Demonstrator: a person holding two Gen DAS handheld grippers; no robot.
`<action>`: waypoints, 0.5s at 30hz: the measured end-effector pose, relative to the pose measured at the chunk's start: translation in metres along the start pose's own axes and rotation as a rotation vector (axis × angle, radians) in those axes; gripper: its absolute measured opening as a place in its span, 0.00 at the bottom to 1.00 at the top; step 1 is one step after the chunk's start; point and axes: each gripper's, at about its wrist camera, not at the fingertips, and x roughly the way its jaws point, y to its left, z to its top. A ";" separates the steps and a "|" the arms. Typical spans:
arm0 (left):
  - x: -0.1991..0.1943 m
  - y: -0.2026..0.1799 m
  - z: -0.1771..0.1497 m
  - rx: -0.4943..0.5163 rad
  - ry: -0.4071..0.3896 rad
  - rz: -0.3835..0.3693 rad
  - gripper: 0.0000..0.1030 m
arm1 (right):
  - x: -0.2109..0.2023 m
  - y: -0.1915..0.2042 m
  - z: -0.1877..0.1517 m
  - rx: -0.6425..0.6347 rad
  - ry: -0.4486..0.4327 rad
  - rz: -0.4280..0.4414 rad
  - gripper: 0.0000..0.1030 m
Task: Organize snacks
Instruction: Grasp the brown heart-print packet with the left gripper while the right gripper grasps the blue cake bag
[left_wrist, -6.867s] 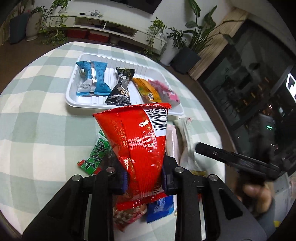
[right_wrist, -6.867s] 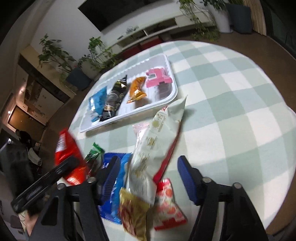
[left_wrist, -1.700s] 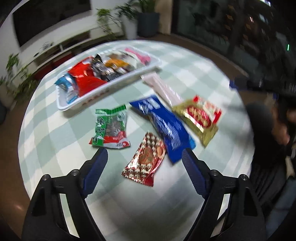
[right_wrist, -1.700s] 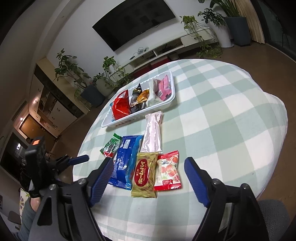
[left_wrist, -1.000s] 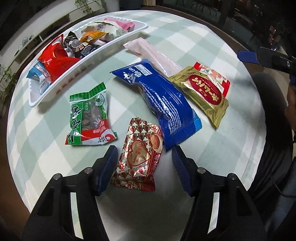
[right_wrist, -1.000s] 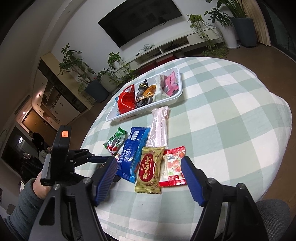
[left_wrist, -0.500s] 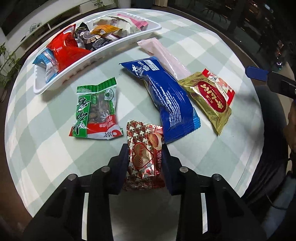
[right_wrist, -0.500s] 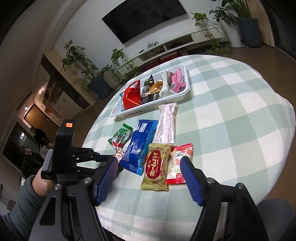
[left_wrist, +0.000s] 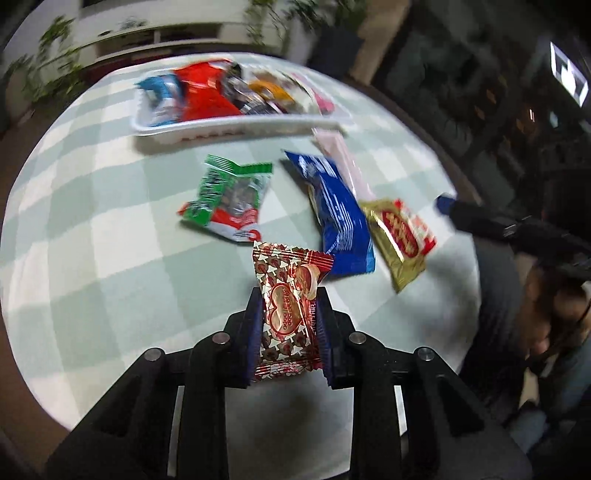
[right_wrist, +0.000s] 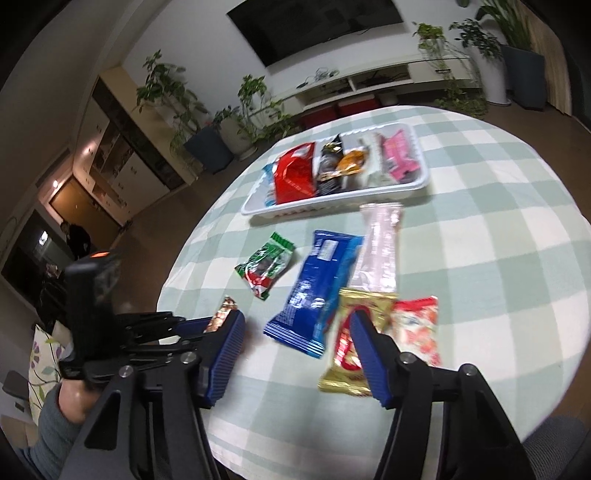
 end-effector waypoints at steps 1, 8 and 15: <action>-0.005 0.002 -0.003 -0.031 -0.027 -0.012 0.23 | 0.009 0.004 0.004 -0.005 0.023 -0.005 0.60; -0.039 0.015 -0.020 -0.140 -0.141 -0.065 0.23 | 0.064 0.015 0.022 -0.002 0.158 -0.104 0.53; -0.043 0.014 -0.030 -0.157 -0.157 -0.099 0.23 | 0.103 0.009 0.029 0.000 0.243 -0.230 0.53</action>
